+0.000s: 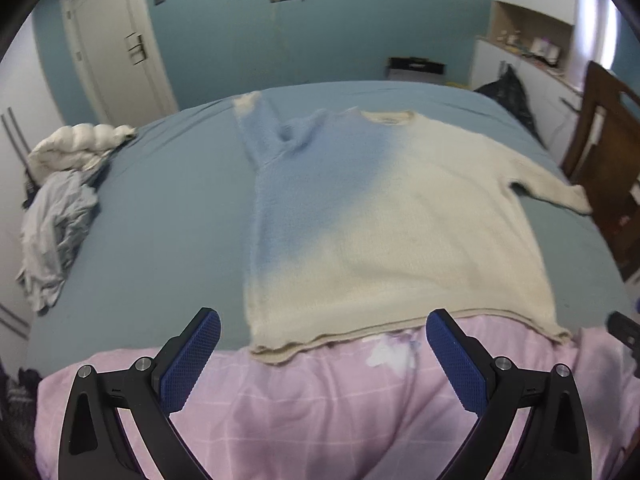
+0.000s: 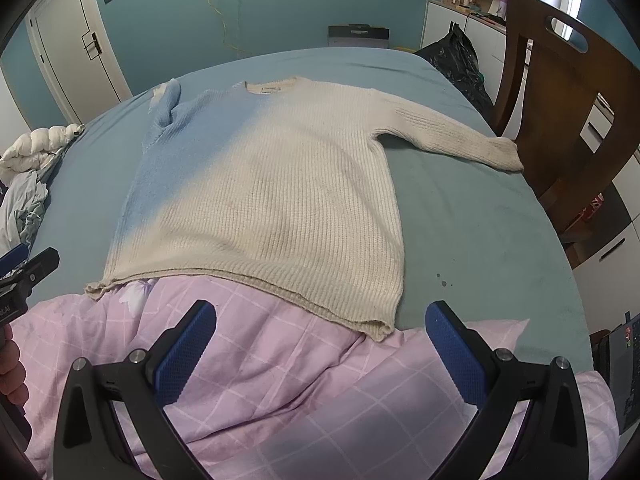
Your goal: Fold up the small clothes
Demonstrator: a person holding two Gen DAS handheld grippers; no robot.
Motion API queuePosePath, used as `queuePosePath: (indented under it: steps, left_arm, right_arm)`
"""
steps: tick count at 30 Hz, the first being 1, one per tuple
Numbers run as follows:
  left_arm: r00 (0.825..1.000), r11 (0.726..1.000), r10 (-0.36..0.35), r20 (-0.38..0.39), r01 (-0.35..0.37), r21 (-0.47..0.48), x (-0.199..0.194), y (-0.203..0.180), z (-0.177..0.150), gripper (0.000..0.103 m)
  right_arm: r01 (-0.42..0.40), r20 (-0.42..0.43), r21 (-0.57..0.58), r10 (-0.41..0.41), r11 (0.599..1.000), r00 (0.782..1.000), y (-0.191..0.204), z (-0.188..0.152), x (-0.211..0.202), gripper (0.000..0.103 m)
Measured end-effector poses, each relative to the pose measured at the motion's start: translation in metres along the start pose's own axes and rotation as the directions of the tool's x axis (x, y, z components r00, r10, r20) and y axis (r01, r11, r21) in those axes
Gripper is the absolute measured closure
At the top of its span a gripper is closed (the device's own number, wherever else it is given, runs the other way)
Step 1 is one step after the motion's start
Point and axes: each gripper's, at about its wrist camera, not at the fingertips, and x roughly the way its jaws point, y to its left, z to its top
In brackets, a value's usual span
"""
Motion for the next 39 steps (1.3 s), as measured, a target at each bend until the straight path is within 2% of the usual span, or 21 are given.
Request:
queuePosePath:
  steps: [4,7,12,16,19,21,24,26,29,31,33,35,36,37,38,39]
  left_arm:
    - [0.999,1.000,-0.016,0.038,0.016,0.011,0.000,0.002,0.001,0.000]
    - [0.996,0.998,-0.056,0.073,0.053,0.036,-0.002,0.001,0.000,0.000]
    - [0.997,0.997,-0.051,0.065,0.048,0.053,0.008,0.001,0.003,0.000]
    - [0.995,0.996,-0.080,0.061,0.077,0.041,0.020,0.007,0.009,0.000]
    - [0.996,0.997,-0.066,0.064,0.063,0.048,0.031,0.008,0.012,0.000]
    - [0.996,0.997,-0.048,0.069,0.043,0.062,0.039,0.008,0.015,0.000]
    - [0.995,0.997,-0.025,0.094,0.018,0.079,0.051,0.005,0.015,0.000]
    - [0.994,0.997,-0.028,0.110,0.019,0.077,0.059,0.005,0.014,0.000]
    - [0.994,0.996,-0.085,0.063,0.082,0.040,0.074,0.008,0.015,0.000]
    - [0.993,0.994,-0.111,0.032,0.111,0.014,0.084,0.010,0.016,0.000]
    - [0.994,0.994,-0.103,0.019,0.103,0.024,0.091,0.008,0.016,0.000]
    - [0.996,0.995,-0.091,0.019,0.090,0.049,0.097,0.006,0.017,0.000]
    - [0.996,0.995,-0.083,0.022,0.082,0.059,0.099,0.005,0.017,0.000]
    - [0.997,0.995,-0.075,0.021,0.074,0.065,0.101,0.005,0.017,0.000]
    - [0.997,0.995,-0.070,0.017,0.069,0.066,0.104,0.005,0.017,0.000]
    - [0.998,0.996,-0.069,0.012,0.068,0.064,0.107,0.005,0.017,0.000]
  right_arm:
    - [-0.008,0.004,0.004,0.008,1.000,1.000,-0.003,0.001,-0.002,0.001]
    - [-0.010,0.021,0.004,0.010,1.000,1.000,-0.009,0.001,-0.005,0.001]
    - [-0.032,0.001,0.067,0.032,0.997,0.999,-0.043,0.008,-0.001,0.001]
    - [-0.054,-0.022,0.146,0.058,0.988,0.998,-0.084,0.024,0.009,0.001]
    - [-0.085,-0.047,0.273,0.101,0.958,0.994,-0.129,0.038,0.027,0.001]
    - [-0.111,-0.070,0.369,0.147,0.923,0.987,-0.163,0.050,0.046,0.001]
    - [-0.099,-0.111,0.460,0.168,0.882,0.979,-0.208,0.066,0.077,0.001]
    - [-0.090,-0.110,0.500,0.166,0.861,0.980,-0.235,0.077,0.094,0.001]
    - [-0.138,-0.058,0.602,0.216,0.787,0.975,-0.276,0.090,0.125,0.001]
    - [-0.159,-0.023,0.687,0.240,0.709,0.971,-0.303,0.090,0.148,0.001]
    - [-0.177,0.015,0.779,0.264,0.601,0.965,-0.331,0.091,0.178,0.002]
    - [-0.224,0.083,0.849,0.299,0.478,0.951,-0.357,0.091,0.210,0.018]
    - [-0.233,0.104,0.876,0.305,0.422,0.946,-0.367,0.093,0.225,0.022]
    - [-0.235,0.118,0.892,0.304,0.385,0.945,-0.374,0.095,0.234,0.029]
    - [-0.230,0.132,0.912,0.287,0.341,0.949,-0.383,0.098,0.246,0.031]
    - [-0.227,0.146,0.922,0.261,0.314,0.954,-0.390,0.103,0.254,0.032]
